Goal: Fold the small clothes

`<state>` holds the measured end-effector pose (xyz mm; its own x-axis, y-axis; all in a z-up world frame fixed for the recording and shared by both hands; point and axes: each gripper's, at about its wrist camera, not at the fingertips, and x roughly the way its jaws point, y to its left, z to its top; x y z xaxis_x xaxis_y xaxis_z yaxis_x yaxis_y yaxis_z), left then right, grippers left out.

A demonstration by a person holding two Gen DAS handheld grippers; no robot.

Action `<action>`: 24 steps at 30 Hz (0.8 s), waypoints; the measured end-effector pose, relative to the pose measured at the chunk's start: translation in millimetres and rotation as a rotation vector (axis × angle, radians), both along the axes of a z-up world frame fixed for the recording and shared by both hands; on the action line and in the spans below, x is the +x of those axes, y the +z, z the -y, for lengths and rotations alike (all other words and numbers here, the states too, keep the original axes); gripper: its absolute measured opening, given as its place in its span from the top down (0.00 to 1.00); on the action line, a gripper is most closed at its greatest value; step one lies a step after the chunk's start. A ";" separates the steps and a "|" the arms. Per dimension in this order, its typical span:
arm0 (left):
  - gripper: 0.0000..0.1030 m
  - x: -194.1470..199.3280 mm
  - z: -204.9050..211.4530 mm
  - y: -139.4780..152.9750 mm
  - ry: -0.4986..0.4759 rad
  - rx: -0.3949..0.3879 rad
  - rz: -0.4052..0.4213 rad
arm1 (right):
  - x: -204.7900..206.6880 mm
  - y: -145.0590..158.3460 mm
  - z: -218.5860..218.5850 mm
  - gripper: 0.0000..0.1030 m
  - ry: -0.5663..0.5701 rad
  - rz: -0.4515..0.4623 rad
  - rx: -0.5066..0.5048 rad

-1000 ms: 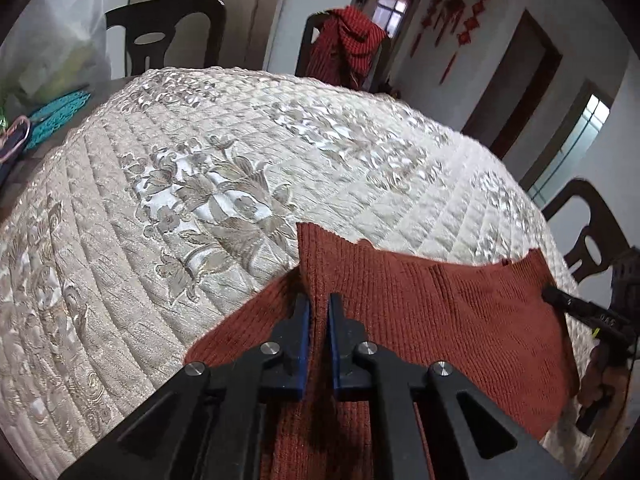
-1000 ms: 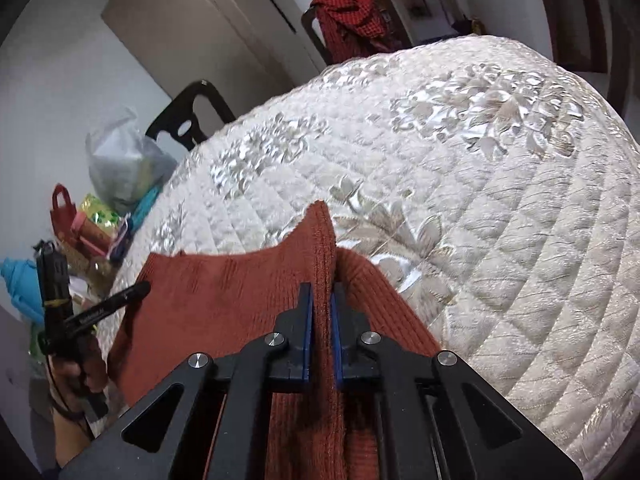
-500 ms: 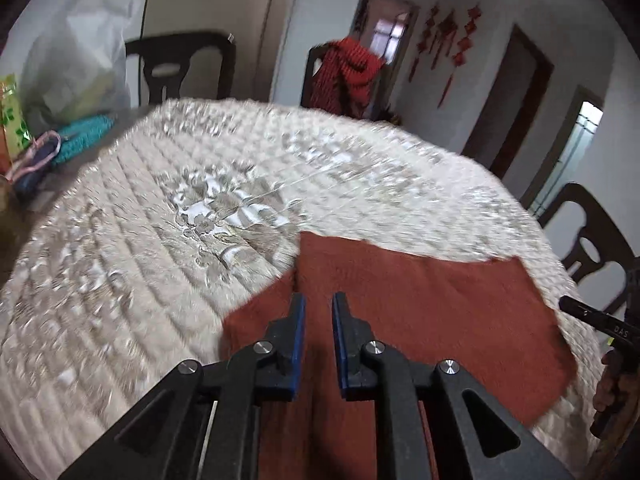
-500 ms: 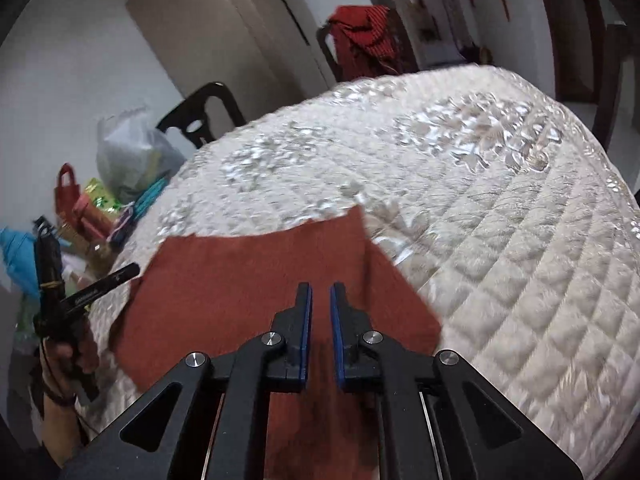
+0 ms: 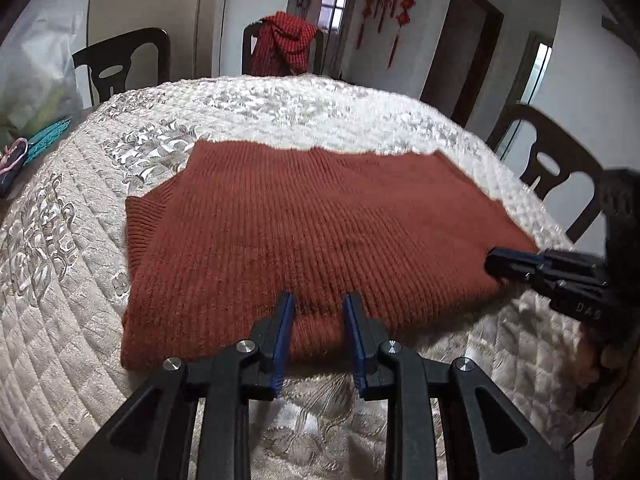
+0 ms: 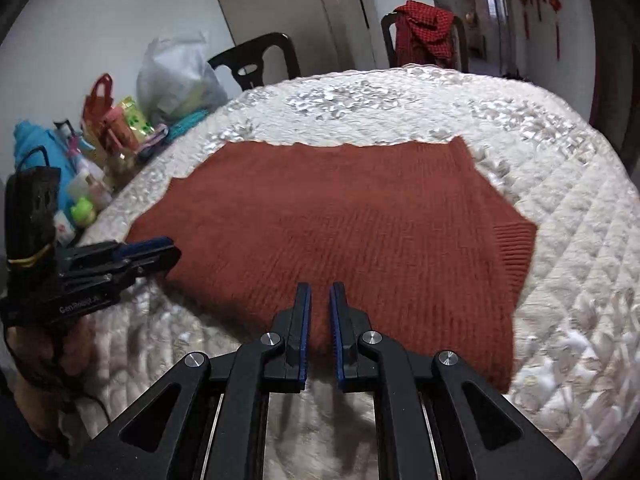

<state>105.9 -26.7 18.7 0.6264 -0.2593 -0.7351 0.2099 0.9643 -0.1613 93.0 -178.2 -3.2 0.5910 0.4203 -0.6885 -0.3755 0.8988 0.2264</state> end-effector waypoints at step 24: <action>0.65 -8.7 -7.3 0.7 0.073 0.005 0.012 | -22.8 1.0 20.5 0.91 -0.104 0.035 -0.034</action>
<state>97.2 -19.5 19.4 0.6521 -0.2085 -0.7289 0.1405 0.9780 -0.1540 70.2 -198.7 -2.2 0.6539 0.3321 -0.6798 -0.2871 0.9402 0.1832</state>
